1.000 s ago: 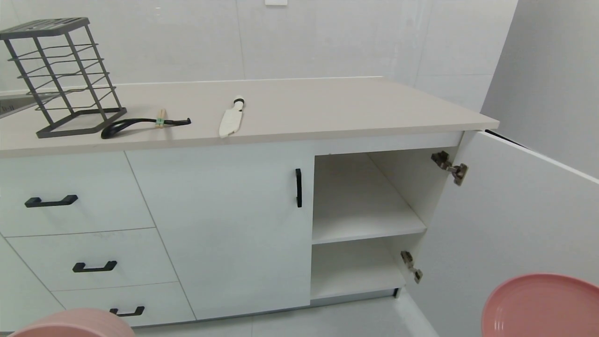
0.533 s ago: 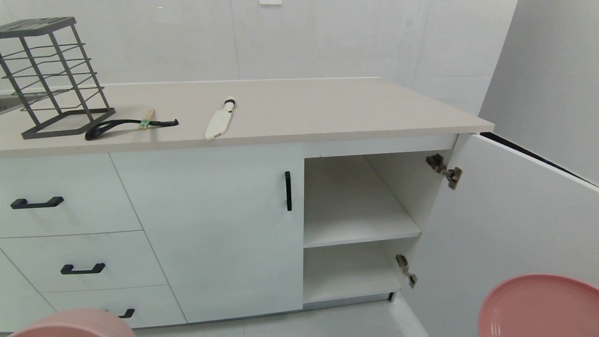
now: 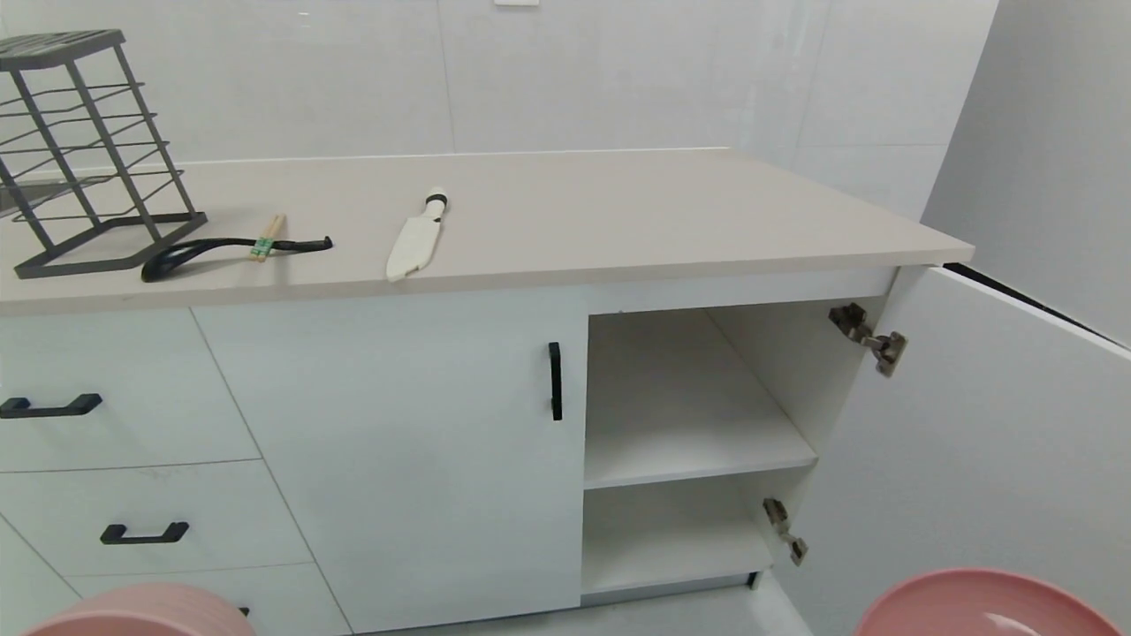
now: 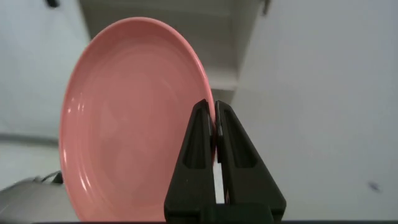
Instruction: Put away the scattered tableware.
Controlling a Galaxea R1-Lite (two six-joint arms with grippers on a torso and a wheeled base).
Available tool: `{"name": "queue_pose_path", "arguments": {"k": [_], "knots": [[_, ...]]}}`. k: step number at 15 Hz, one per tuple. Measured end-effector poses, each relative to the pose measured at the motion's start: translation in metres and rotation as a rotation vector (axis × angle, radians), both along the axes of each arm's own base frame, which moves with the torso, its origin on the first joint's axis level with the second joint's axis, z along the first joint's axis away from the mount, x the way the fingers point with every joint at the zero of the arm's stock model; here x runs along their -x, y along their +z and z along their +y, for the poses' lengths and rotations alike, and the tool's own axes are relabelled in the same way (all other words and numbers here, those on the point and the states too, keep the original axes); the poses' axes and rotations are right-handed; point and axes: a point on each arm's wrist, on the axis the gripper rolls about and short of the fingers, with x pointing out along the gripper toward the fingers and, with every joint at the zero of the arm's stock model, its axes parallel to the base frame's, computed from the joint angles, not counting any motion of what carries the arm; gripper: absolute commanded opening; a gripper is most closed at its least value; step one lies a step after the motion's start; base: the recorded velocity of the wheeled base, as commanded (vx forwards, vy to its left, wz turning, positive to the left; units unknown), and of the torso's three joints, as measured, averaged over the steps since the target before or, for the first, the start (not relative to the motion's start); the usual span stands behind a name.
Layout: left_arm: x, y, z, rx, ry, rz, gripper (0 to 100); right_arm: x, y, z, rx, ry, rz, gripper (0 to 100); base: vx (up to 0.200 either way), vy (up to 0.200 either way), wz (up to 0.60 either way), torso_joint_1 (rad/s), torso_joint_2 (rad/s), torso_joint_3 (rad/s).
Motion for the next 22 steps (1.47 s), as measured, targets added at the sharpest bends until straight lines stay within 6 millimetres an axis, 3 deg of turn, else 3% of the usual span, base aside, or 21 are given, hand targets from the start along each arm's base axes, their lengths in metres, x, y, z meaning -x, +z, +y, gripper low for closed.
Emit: {"name": "queue_pose_path", "arguments": {"k": [3,6,8,10,16,19,22], "knots": [[0.000,0.000,0.000,0.000,-0.001,0.000,0,-0.002,0.011,0.000,-0.040,0.060,-0.006,0,0.000,0.000,0.00,0.000,0.00,0.000],[0.000,0.000,0.000,0.000,-0.001,0.000,0,-0.003,0.079,0.001,-0.149,0.102,-0.152,0,0.000,0.000,0.00,0.000,0.00,0.000],[0.000,0.000,0.000,0.000,-0.001,-0.002,0,-0.021,0.095,0.007,-0.153,0.151,-0.076,0,0.000,0.000,0.00,0.000,0.00,0.000],[0.000,0.000,0.000,0.002,-0.002,-0.001,0,-0.052,0.099,0.019,-0.138,0.201,0.041,0,0.000,0.000,0.00,0.000,0.00,0.000],[0.000,0.000,0.000,0.001,-0.002,-0.001,0,-0.148,0.065,0.063,-0.073,0.274,0.329,0,0.000,0.000,0.00,0.000,0.00,0.000],[0.000,0.000,0.000,0.002,-0.002,-0.001,0,-0.192,0.032,0.079,-0.068,0.261,0.364,0,0.000,0.000,0.00,0.000,0.00,0.000],[0.000,0.000,0.000,0.002,-0.002,-0.001,0,-0.232,-0.008,0.082,-0.074,0.212,0.376,0,0.000,0.000,0.00,0.000,0.00,0.000]]}}
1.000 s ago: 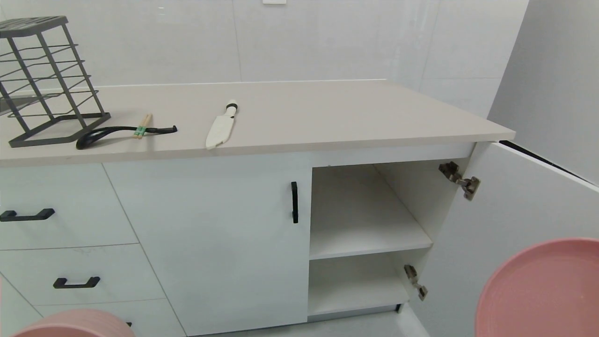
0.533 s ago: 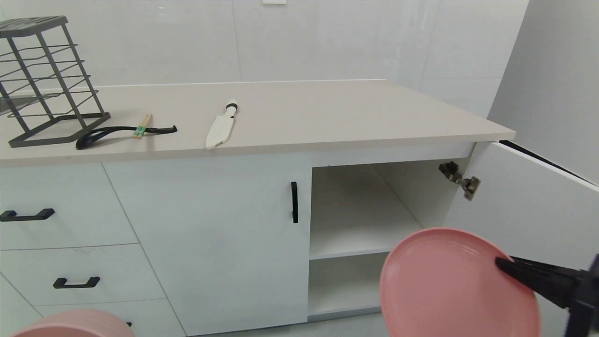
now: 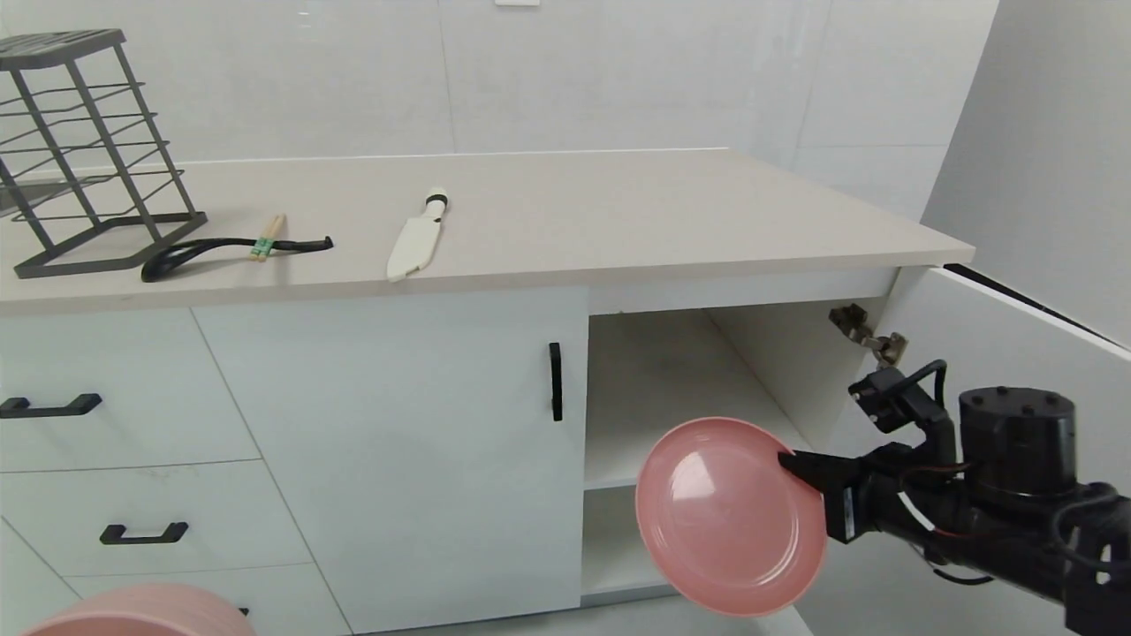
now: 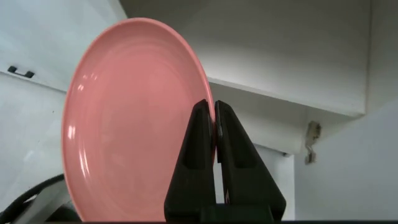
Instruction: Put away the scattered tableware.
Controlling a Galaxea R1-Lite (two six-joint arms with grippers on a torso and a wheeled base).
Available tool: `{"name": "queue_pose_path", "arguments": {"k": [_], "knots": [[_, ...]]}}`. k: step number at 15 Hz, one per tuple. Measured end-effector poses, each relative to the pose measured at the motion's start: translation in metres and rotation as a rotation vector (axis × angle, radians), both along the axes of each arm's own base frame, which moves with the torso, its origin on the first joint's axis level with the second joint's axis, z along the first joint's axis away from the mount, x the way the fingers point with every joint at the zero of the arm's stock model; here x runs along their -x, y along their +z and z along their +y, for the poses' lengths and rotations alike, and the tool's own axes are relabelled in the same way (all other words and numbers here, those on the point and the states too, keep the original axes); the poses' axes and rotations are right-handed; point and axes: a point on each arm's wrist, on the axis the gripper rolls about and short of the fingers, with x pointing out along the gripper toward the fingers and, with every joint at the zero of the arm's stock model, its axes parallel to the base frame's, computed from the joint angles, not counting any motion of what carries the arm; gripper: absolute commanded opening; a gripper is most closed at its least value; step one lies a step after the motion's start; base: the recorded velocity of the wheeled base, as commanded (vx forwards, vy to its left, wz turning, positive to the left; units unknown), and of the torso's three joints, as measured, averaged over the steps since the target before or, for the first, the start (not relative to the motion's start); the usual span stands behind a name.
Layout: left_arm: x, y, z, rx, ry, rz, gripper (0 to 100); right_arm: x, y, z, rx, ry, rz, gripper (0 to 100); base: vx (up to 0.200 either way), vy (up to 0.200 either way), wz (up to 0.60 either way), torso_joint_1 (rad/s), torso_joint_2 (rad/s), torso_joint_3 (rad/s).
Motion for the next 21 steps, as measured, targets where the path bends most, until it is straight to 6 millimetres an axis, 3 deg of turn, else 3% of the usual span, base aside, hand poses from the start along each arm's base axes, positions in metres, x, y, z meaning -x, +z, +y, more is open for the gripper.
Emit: {"name": "queue_pose_path", "arguments": {"k": [3,8,12,17,21], "knots": [[0.000,0.000,0.000,-0.001,0.000,0.000,0,-0.042,-0.039,-0.013,0.003,-0.098,0.015,0,0.000,0.000,0.00,0.000,0.00,0.000],[0.000,0.000,0.000,-0.001,0.000,0.000,0,-0.101,-0.075,-0.016,-0.018,-0.152,-0.002,0,0.000,0.000,0.00,0.000,0.00,0.000],[0.000,0.000,0.000,-0.001,0.000,0.000,0,-0.148,-0.091,-0.014,-0.133,-0.218,-0.037,0,0.000,0.000,0.00,0.000,0.00,0.000],[0.000,0.000,0.000,-0.001,0.001,0.000,0,-0.186,-0.114,-0.008,-0.170,-0.229,-0.044,0,0.000,0.000,0.00,0.000,0.00,0.000],[0.000,0.000,0.000,-0.001,0.001,0.000,0,-0.218,-0.119,-0.004,-0.210,-0.245,-0.032,0,0.000,0.000,0.00,0.000,0.00,0.000]]}}
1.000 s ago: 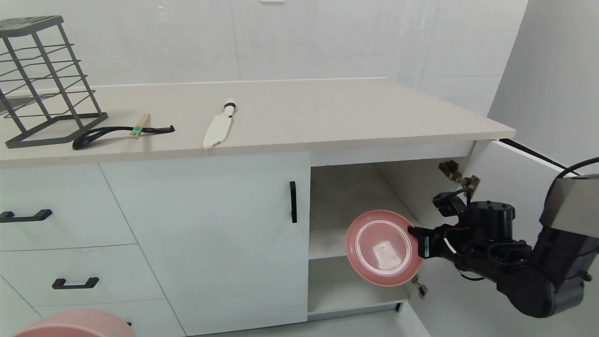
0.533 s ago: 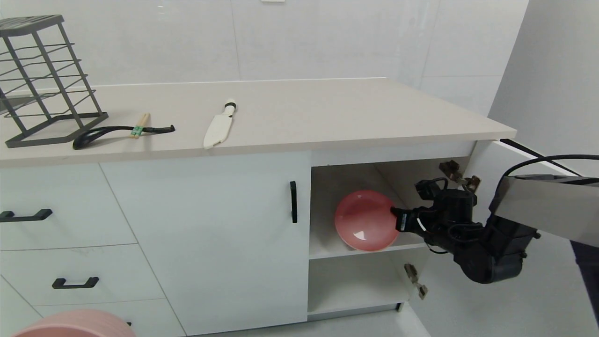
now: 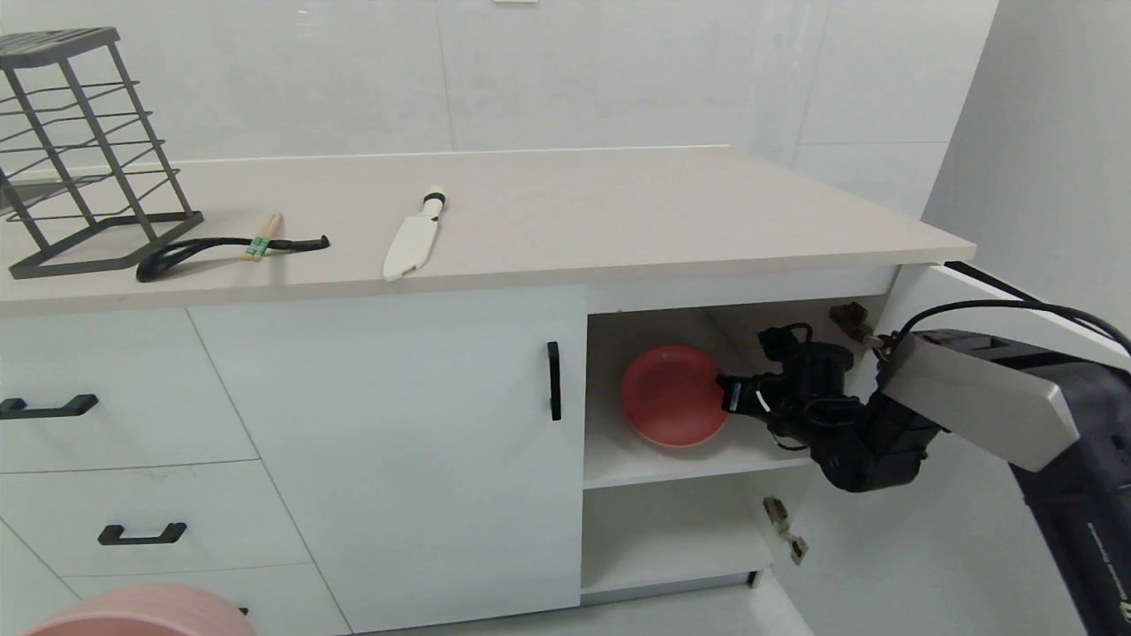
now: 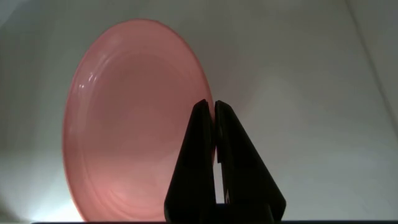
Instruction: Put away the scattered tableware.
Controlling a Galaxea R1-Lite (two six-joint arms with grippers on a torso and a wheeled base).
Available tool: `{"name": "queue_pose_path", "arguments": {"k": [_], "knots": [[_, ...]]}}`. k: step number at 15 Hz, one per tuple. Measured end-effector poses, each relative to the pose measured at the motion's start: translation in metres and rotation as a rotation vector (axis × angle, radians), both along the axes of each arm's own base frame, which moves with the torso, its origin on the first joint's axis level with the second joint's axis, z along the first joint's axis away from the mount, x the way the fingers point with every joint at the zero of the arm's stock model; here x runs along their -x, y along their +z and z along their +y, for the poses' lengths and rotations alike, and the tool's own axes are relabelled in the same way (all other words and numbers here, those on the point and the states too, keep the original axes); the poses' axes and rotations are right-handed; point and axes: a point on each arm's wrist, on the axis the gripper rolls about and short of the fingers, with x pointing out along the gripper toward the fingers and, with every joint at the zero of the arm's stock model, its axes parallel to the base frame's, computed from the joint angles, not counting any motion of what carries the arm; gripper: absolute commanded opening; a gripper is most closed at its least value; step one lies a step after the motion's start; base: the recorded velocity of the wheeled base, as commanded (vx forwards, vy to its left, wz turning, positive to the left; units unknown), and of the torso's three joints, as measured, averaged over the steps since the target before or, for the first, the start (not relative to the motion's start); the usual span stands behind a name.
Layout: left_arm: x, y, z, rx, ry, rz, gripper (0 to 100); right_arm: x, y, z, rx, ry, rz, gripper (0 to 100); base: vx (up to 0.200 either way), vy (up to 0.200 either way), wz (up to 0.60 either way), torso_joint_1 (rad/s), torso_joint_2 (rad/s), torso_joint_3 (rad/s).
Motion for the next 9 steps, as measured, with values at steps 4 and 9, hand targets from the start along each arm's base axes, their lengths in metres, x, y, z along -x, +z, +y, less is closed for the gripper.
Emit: {"name": "queue_pose_path", "arguments": {"k": [4,9], "knots": [[0.000,0.000,0.000,0.000,0.000,0.000,0,-0.040,0.000,0.006,-0.034,-0.015,-0.039,0,0.000,0.000,0.00,0.000,0.00,0.000],[0.000,0.000,0.000,0.000,0.000,0.000,0,-0.078,-0.019,0.012,-0.030,-0.050,-0.011,100,0.000,0.000,0.00,0.000,0.00,0.000]]}}
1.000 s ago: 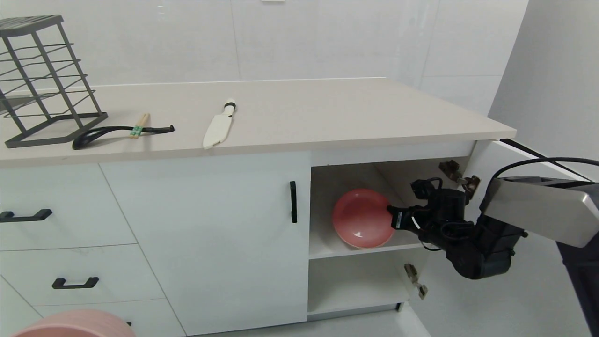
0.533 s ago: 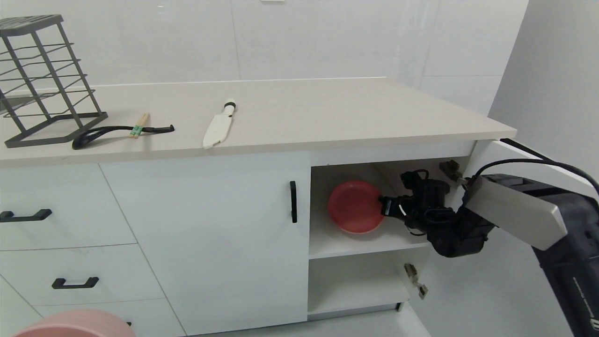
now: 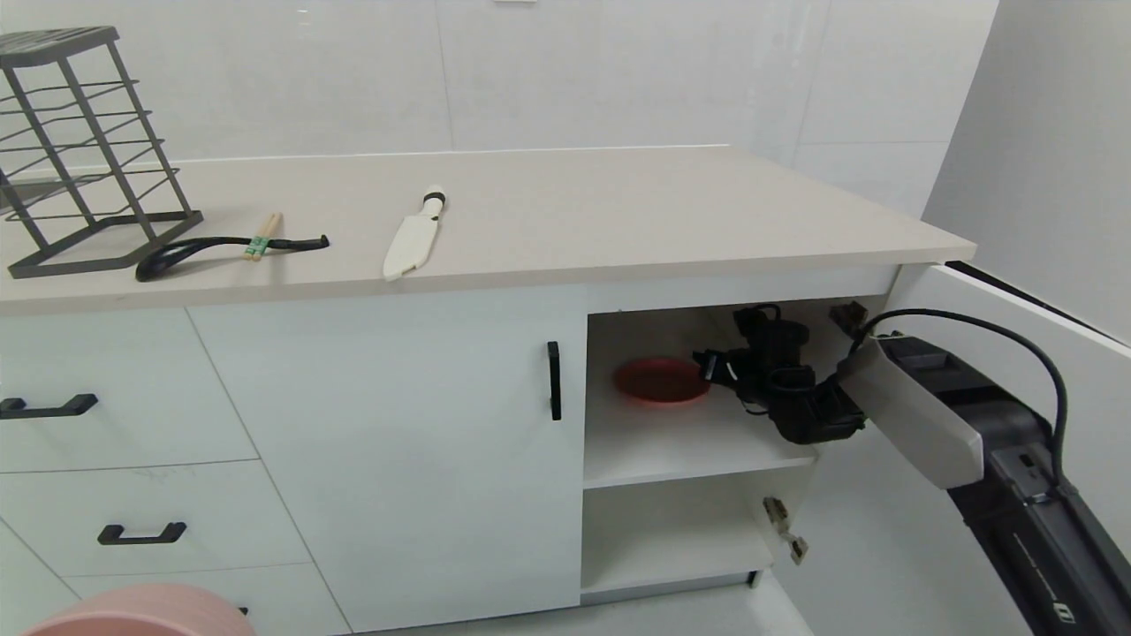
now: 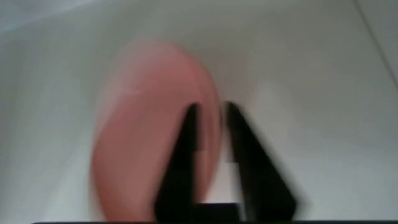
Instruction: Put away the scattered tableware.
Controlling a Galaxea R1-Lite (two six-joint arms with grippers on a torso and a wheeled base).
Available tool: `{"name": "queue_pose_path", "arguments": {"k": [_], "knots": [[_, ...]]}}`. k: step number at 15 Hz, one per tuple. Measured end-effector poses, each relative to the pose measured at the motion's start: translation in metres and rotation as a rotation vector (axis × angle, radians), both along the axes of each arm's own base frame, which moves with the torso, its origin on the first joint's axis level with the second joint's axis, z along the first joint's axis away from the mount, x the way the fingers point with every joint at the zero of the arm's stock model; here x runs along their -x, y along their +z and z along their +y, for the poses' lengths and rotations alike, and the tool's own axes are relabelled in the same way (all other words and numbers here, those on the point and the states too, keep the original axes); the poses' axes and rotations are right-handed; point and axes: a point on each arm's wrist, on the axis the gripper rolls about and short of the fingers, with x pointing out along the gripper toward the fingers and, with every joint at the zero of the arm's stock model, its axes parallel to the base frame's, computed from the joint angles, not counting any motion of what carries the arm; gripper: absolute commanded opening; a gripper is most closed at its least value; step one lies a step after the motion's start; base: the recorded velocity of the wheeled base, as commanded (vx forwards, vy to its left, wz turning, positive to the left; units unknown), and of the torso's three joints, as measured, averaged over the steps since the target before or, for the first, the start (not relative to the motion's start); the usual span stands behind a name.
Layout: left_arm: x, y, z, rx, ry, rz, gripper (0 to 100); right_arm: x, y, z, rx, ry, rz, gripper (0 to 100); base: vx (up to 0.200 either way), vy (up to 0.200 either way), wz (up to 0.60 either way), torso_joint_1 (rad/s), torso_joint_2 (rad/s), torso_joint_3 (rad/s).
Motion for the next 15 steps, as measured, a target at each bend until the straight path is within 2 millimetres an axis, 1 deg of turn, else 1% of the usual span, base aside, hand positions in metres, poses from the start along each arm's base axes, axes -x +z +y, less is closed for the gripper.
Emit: {"name": "queue_pose_path", "arguments": {"k": [2,4,6,8,9,11,14,15], "knots": [[0.000,0.000,0.000,0.000,0.000,0.000,0,-0.007,-0.011,0.002,0.008,-0.014,0.016,100,0.000,0.000,0.00,0.000,0.00,0.000],[0.000,0.000,0.000,0.000,0.000,0.000,0,-0.006,-0.018,0.004,0.005,-0.010,0.017,100,0.000,0.000,0.00,0.000,0.00,0.000],[0.000,0.000,0.000,0.001,0.000,0.000,0,0.005,-0.019,0.008,0.004,0.011,0.040,100,0.000,0.000,0.00,0.000,0.00,0.000],[0.000,0.000,0.000,0.003,0.000,0.000,0,0.028,-0.013,0.014,0.005,0.048,0.074,100,0.000,0.000,0.00,0.000,0.00,0.000],[0.000,0.000,0.000,0.003,0.000,0.000,0,0.046,-0.009,0.017,0.007,0.071,0.096,100,0.000,0.000,0.00,0.000,0.00,0.000],[0.000,0.000,0.000,0.003,0.000,0.000,0,0.088,0.011,0.023,0.009,0.125,0.132,100,0.000,0.000,0.00,0.000,0.00,0.000],[0.000,0.000,0.000,0.001,-0.018,0.001,0,0.172,0.064,0.028,0.011,0.214,0.150,100,0.000,0.000,0.00,0.000,0.00,0.000],[0.000,0.000,-0.001,-0.002,-0.051,0.001,0,0.199,0.082,0.029,0.009,0.245,0.138,100,0.000,0.000,0.00,0.000,0.00,0.000]]}}
